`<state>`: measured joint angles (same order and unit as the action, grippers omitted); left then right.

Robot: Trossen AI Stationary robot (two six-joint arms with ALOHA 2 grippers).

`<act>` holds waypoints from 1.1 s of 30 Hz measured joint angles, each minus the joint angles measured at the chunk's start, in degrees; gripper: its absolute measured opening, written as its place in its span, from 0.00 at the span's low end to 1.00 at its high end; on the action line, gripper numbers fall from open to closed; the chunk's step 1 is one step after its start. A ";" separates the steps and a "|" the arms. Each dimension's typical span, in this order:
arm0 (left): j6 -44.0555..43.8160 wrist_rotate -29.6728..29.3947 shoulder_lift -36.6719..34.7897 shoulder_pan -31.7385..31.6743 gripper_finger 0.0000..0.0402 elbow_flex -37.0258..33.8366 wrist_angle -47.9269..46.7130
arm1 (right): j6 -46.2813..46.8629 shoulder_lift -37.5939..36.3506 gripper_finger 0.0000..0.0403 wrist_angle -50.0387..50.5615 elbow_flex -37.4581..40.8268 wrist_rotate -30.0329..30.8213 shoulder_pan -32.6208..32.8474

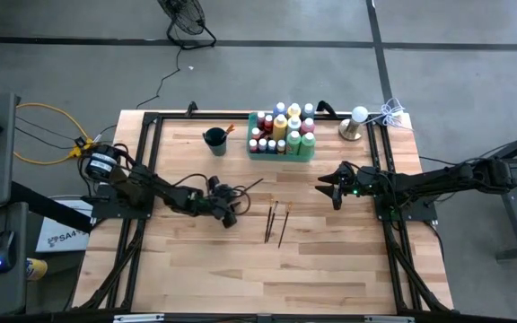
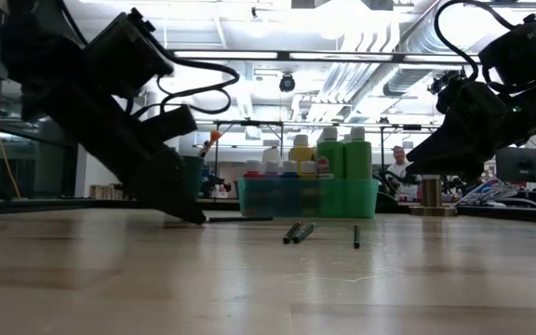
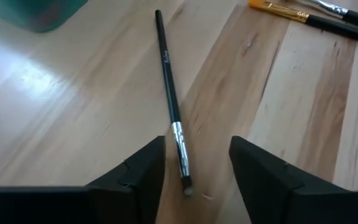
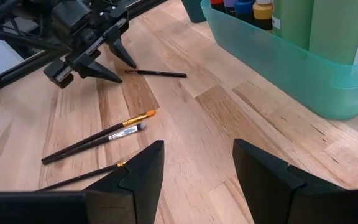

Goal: Pick & Place Paint Supplies
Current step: Put the silver black paint brush into the blue cup

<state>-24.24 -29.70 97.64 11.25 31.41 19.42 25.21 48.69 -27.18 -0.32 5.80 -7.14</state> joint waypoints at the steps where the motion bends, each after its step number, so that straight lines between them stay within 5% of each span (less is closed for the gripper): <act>1: -0.03 0.28 0.01 0.00 0.43 0.19 -0.63 | 0.00 0.00 0.46 0.00 0.02 0.00 0.00; 9: -5.91 1.39 -0.01 0.00 0.30 0.44 -8.62 | 0.00 0.00 0.46 0.00 0.00 0.00 0.00; 33: -12.69 3.55 -0.03 1.46 0.30 0.35 -14.72 | 0.00 0.00 0.46 0.00 0.00 0.00 0.00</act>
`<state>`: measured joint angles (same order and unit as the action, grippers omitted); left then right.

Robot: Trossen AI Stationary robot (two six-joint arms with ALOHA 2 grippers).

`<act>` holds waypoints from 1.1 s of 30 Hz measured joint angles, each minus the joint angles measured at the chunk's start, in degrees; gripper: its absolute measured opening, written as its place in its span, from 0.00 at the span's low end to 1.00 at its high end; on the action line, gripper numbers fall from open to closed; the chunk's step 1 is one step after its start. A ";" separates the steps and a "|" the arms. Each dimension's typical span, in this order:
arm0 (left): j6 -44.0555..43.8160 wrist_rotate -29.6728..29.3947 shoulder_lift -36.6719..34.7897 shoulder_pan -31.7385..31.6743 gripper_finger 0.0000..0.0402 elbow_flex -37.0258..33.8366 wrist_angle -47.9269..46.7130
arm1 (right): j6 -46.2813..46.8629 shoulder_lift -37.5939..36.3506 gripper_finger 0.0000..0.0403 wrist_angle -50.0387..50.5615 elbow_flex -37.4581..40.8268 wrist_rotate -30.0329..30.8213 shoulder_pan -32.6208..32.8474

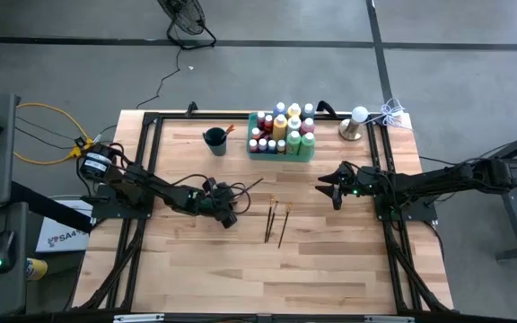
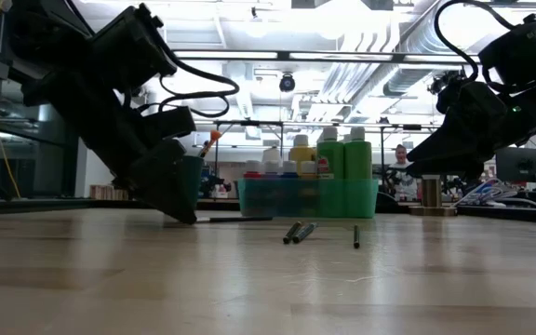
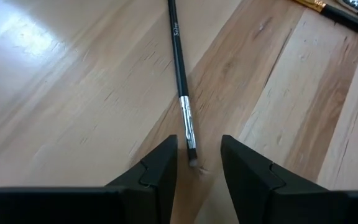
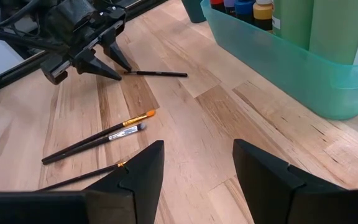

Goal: Pick & Place Paint Supplies
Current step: Put the silver black paint brush into the blue cup

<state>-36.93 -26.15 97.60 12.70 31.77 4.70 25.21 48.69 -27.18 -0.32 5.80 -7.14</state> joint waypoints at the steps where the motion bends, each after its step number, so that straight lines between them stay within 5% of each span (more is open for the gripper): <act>1: -0.27 -0.30 0.00 0.11 0.30 0.00 -0.12 | 0.00 0.00 0.46 0.00 0.00 0.00 0.00; 27: -2.66 -0.54 -0.11 0.53 0.30 0.00 -2.12 | 0.00 0.00 0.46 -0.01 0.01 0.00 0.00; 33: -3.01 -0.50 -0.15 0.55 0.22 0.02 -2.79 | 0.00 0.00 0.46 0.00 0.02 0.00 0.00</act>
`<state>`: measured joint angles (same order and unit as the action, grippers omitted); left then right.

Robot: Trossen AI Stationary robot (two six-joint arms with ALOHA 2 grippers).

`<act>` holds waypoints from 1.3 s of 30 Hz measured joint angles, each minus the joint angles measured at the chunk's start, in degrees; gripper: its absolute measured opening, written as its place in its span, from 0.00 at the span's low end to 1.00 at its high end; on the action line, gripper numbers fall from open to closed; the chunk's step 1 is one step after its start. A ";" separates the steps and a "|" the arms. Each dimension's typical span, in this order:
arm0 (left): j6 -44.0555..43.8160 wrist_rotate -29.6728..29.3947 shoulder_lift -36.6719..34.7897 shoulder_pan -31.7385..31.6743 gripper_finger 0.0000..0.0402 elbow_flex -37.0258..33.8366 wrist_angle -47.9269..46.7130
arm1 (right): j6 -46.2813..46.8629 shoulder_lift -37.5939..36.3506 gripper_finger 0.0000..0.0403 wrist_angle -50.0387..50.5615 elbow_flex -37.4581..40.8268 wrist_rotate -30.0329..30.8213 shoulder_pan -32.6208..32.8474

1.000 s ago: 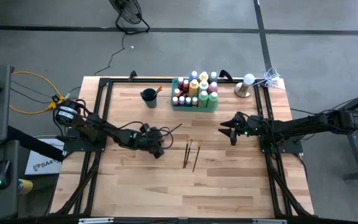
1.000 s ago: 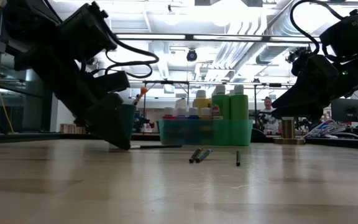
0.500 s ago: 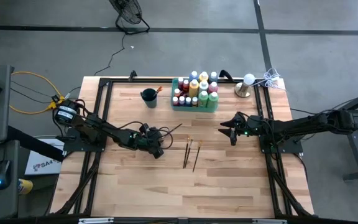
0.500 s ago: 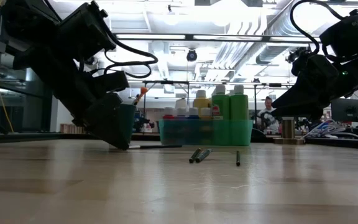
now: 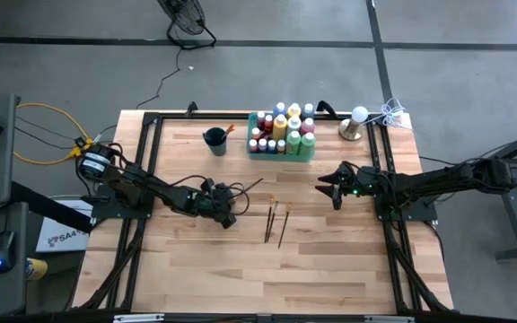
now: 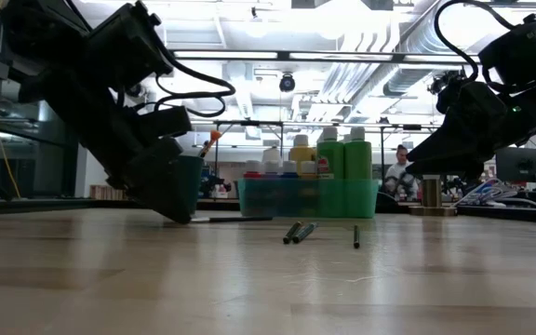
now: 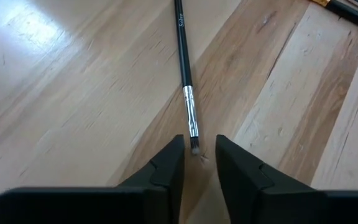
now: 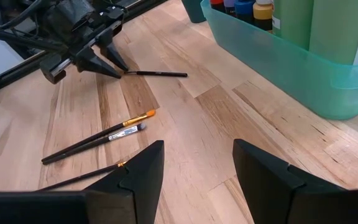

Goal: Pick & Place Paint Supplies
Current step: Put the silver black paint brush into the blue cup

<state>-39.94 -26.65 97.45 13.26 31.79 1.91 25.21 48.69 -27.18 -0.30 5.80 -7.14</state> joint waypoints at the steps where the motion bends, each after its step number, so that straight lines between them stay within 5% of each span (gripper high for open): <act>1: 0.00 0.02 -0.02 0.00 0.19 0.00 -0.10 | 0.00 0.00 0.46 0.00 -0.01 0.00 0.00; 10: 0.74 0.04 -0.06 0.00 0.01 0.00 -0.50 | 0.00 0.00 0.46 0.00 0.00 0.00 0.00; 28: 5.86 2.12 -9.45 0.04 0.00 -0.52 -6.96 | 0.00 0.00 0.46 -0.01 -0.01 0.00 0.00; 39: 6.75 -1.30 -20.43 -0.07 0.00 2.61 -21.81 | 0.00 0.00 0.46 -0.02 0.00 0.00 0.00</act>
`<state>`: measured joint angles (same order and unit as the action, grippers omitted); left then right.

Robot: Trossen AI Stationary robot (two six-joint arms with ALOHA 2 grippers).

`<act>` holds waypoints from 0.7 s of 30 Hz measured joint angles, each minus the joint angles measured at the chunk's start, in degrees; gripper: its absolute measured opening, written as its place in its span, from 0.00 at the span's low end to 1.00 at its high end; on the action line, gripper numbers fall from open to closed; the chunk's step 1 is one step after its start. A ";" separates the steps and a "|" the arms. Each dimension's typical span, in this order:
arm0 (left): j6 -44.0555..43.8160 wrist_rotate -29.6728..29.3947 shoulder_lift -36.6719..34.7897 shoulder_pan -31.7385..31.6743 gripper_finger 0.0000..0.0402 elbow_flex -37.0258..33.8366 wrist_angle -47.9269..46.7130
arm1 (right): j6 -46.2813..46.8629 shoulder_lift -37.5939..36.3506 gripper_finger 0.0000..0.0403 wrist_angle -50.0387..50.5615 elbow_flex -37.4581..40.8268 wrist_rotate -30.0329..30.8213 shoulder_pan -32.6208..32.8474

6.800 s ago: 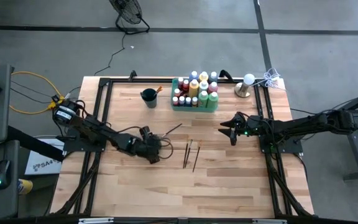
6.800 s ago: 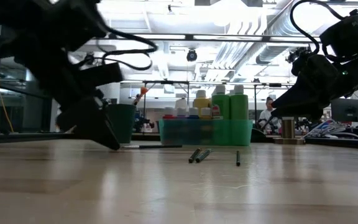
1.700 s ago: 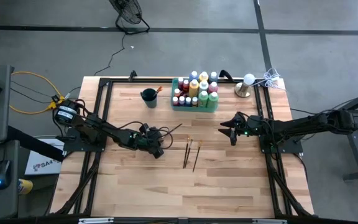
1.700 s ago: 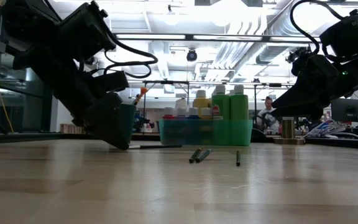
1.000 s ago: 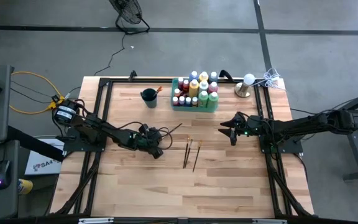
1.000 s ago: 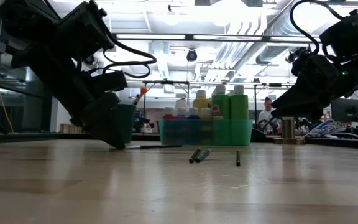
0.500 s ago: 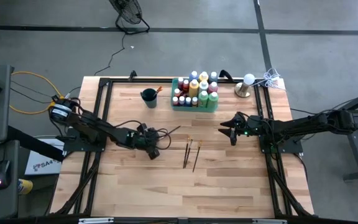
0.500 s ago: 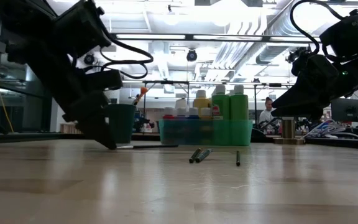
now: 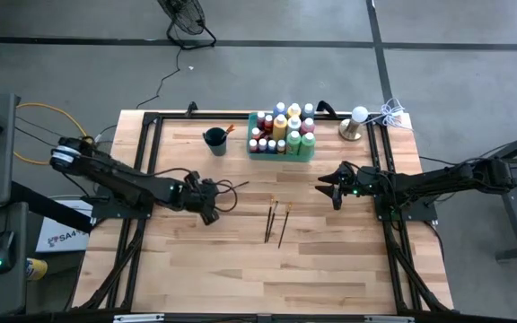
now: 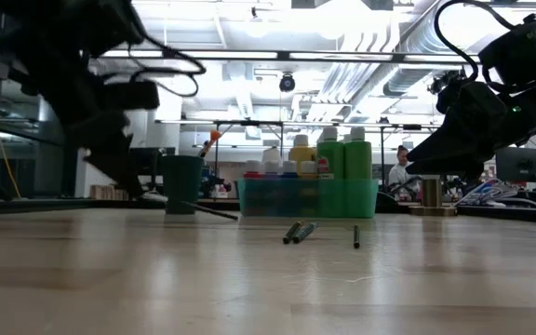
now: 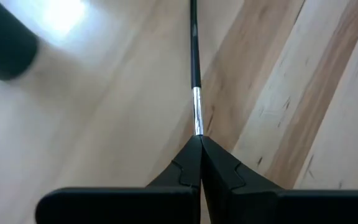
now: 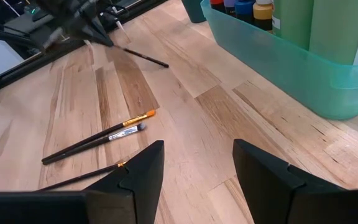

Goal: Pick & Place Paint Supplies
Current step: Put the silver black paint brush into the blue cup

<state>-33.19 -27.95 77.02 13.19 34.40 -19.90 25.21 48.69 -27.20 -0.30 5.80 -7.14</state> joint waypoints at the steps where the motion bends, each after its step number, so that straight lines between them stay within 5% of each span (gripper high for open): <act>1: 0.20 -0.23 -0.83 0.00 0.00 0.91 -1.93 | 0.00 0.00 0.46 0.00 0.00 0.00 0.00; 11: 4.56 -6.56 -3.50 0.00 0.00 14.70 -22.57 | 0.00 0.00 0.46 -0.06 -0.02 0.00 0.00; 21: 9.10 -11.55 -3.49 -0.04 0.00 21.67 -26.40 | 0.00 0.00 0.46 -0.03 -0.01 0.00 0.00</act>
<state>-24.09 -39.50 73.53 13.15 56.07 -46.30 25.21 48.69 -27.23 -0.30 5.80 -7.14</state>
